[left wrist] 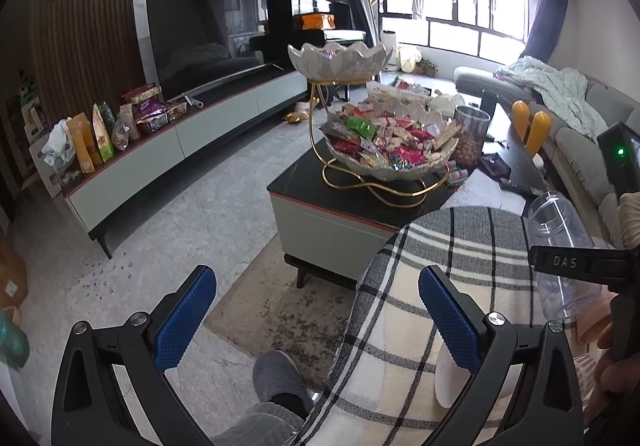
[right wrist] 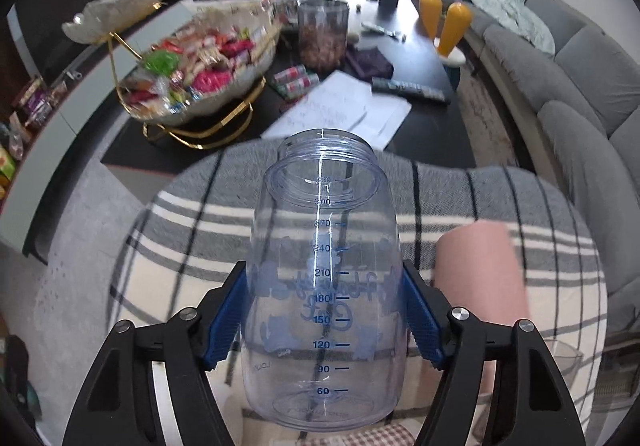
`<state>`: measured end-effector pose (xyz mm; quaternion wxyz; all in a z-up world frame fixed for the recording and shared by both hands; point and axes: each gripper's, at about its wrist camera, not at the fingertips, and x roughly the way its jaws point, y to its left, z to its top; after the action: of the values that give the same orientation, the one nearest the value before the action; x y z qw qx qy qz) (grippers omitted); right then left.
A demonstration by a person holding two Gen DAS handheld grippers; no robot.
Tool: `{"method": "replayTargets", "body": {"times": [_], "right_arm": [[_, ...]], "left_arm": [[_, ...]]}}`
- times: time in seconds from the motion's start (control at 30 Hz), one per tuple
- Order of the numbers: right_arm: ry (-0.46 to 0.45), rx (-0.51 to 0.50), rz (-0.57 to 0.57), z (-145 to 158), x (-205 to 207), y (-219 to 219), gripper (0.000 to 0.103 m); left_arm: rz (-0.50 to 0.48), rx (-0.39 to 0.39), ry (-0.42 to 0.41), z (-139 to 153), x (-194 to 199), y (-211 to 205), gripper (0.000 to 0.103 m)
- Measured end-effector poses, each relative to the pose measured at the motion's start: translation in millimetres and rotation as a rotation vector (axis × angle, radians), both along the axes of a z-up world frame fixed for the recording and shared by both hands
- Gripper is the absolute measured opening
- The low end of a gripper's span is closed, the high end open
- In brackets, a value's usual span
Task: Flip cup upside down
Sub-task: 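Lift the clear plastic cup with the right gripper and carry it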
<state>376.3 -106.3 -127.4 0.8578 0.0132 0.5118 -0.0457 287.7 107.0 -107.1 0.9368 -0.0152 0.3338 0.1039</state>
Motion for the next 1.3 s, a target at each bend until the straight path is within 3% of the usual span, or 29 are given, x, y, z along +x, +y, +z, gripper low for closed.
{"method": "replayTargets", "body": {"times": [0.2, 0.33, 0.5, 0.67, 0.9, 1.1, 1.3], "right_arm": [[-0.056, 0.028, 0.006, 46, -36, -1, 0.072], [-0.086, 0.045, 0.011, 77, -85, -4, 0.072], [-0.060, 0.070, 0.010, 90, -153, -10, 0.072], [-0.010, 0.086, 0.011, 73, -213, -15, 0.072], [0.041, 0.082, -0.003, 24, -270, -15, 0.072], [0.062, 0.069, -0.047, -14, -292, -19, 0.072], [0.055, 0.049, -0.067, -26, -295, -21, 0.072]], "left_arm": [[-0.009, -0.005, -0.052, 33, -32, 4, 0.103], [-0.037, 0.004, -0.084, 58, -70, 3, 0.103], [-0.083, 0.021, -0.091, 73, -130, -2, 0.103], [-0.113, 0.024, -0.067, 70, -184, -8, 0.103], [-0.165, 0.011, -0.066, 45, -241, -17, 0.103], [-0.214, 0.019, -0.082, 32, -256, -27, 0.103], [-0.242, 0.010, -0.080, 22, -258, -34, 0.103]]}}
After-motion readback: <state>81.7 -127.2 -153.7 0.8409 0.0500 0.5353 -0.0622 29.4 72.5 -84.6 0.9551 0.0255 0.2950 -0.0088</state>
